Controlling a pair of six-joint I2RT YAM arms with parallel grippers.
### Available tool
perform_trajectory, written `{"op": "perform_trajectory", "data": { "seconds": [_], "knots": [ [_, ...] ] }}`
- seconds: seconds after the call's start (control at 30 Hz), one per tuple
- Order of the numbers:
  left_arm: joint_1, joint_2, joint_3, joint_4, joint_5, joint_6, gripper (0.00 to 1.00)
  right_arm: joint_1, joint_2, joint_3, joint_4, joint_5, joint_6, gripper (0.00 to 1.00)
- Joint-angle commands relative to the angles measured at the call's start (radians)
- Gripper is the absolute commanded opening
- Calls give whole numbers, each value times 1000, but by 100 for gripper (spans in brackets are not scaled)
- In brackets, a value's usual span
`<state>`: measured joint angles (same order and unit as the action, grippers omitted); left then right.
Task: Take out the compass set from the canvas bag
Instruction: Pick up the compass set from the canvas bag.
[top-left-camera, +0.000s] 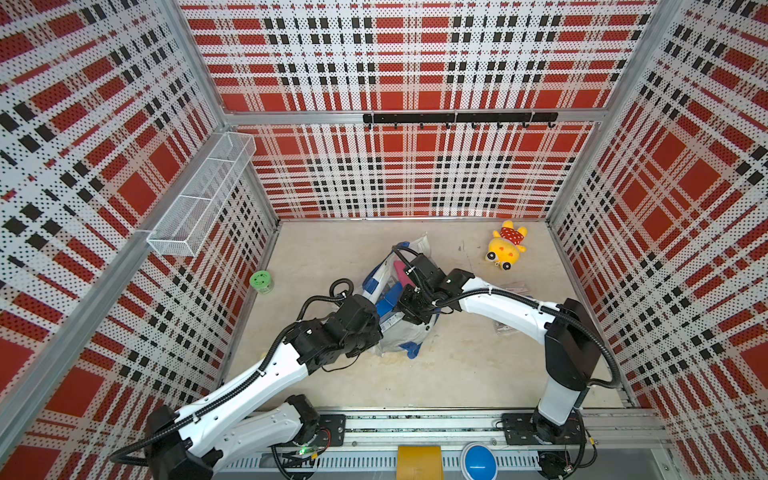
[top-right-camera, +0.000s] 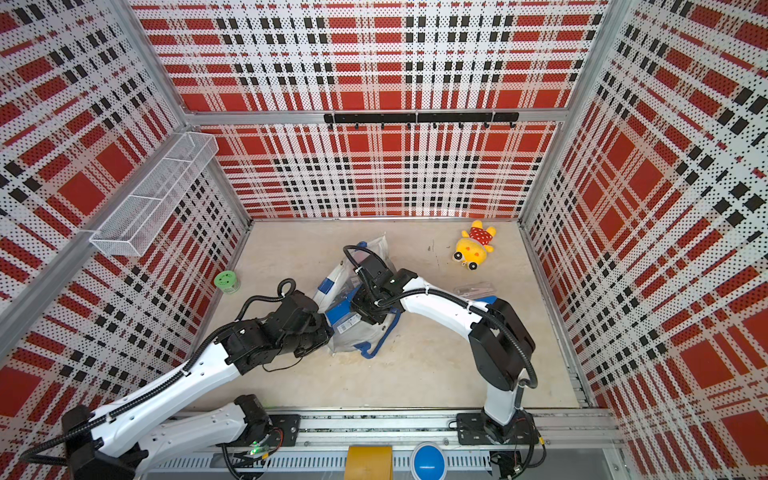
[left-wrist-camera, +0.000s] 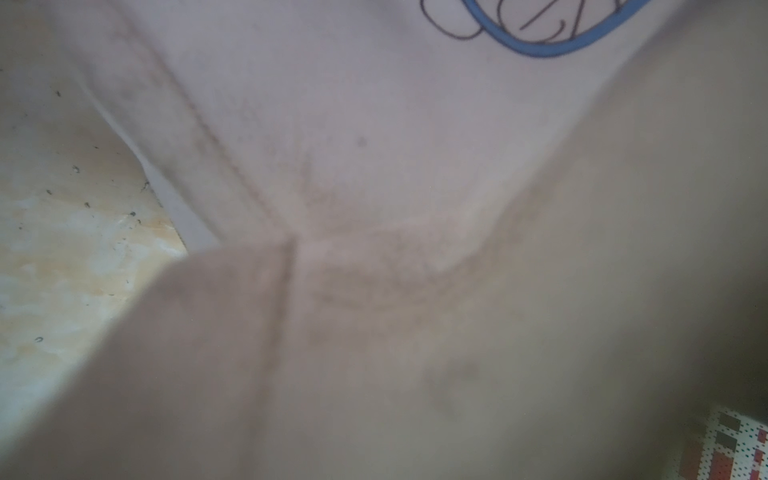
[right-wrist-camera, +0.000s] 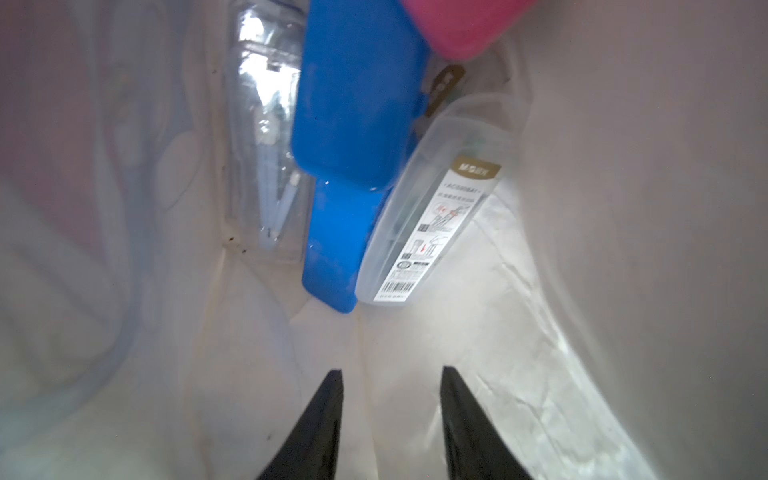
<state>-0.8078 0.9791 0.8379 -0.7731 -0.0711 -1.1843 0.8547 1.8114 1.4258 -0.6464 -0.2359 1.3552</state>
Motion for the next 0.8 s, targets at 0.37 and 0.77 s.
{"op": "perform_trajectory", "data": {
  "seconds": [0.37,0.77],
  "knots": [
    [-62,-29,-25,73,-2,-72,0,15,176,56,31,75,123,70],
    [-100,-51,-8,75,-31,-108,0,8,217,50,236,90,93,58]
  ]
}}
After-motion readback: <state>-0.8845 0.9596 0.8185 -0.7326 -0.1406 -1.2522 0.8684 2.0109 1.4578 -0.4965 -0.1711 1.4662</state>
